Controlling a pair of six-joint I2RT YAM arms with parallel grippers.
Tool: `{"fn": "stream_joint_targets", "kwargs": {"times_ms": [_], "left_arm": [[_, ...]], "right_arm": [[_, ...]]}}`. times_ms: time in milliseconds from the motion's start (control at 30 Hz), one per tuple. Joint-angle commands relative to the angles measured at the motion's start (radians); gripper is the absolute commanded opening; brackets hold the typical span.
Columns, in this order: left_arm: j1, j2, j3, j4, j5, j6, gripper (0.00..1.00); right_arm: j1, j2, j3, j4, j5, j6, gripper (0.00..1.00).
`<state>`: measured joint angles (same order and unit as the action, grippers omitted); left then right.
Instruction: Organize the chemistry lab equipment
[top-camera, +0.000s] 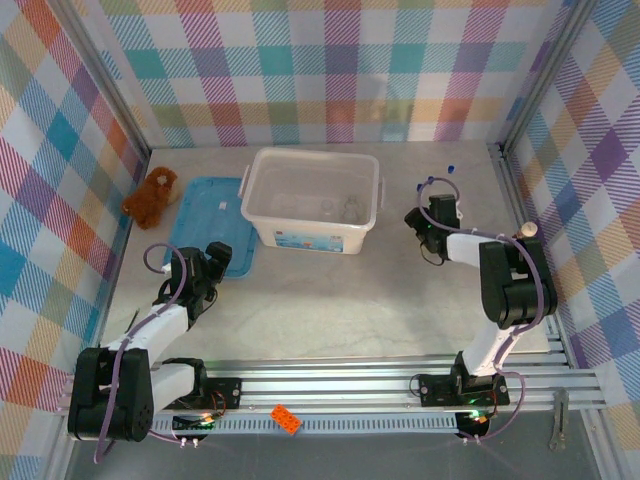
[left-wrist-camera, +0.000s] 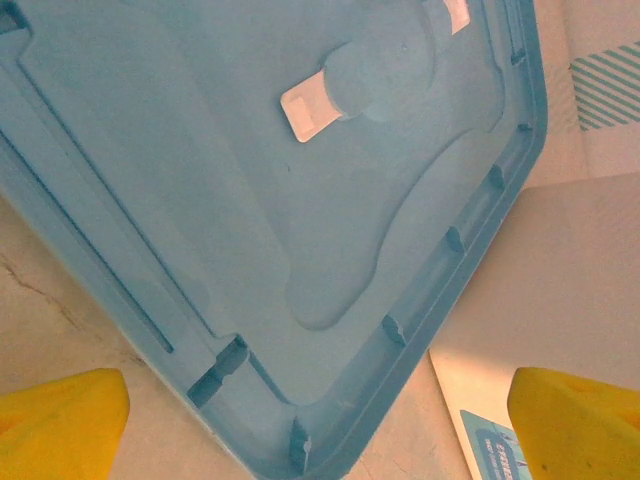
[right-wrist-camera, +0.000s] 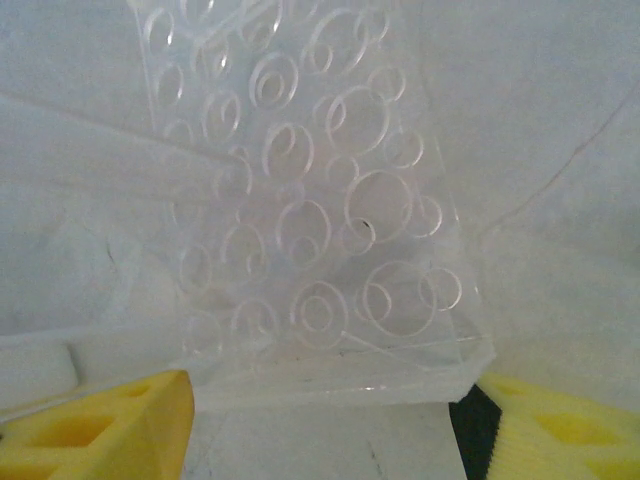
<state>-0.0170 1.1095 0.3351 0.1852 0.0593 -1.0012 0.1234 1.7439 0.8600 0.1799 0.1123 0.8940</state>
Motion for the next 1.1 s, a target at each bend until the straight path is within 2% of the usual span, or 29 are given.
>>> {"fn": "stream_joint_targets", "kwargs": {"times_ms": [0, 267, 667, 867, 1067], "left_arm": [[0.014, 0.003, 0.001, -0.012, -0.006, 0.021, 0.97], [0.014, 0.004, 0.004, -0.022, -0.009, 0.026, 0.97], [0.014, 0.017, 0.004, -0.007, -0.015, -0.012, 0.97], [0.015, 0.097, 0.007, 0.057, 0.010, -0.060, 0.97], [0.016, 0.211, -0.001, 0.206, 0.028, -0.108, 0.97]], "right_arm": [[-0.025, 0.019, 0.042, -0.008, -0.028, -0.038, 0.70], [-0.017, -0.050, -0.001, -0.030, -0.079, -0.065, 0.70], [0.093, -0.372, -0.164, -0.164, -0.044, -0.119, 0.71], [0.155, -0.551, -0.155, -0.307, 0.011, -0.187, 0.72], [0.197, -0.664, -0.180, -0.380, 0.009, -0.218, 0.72]]}}
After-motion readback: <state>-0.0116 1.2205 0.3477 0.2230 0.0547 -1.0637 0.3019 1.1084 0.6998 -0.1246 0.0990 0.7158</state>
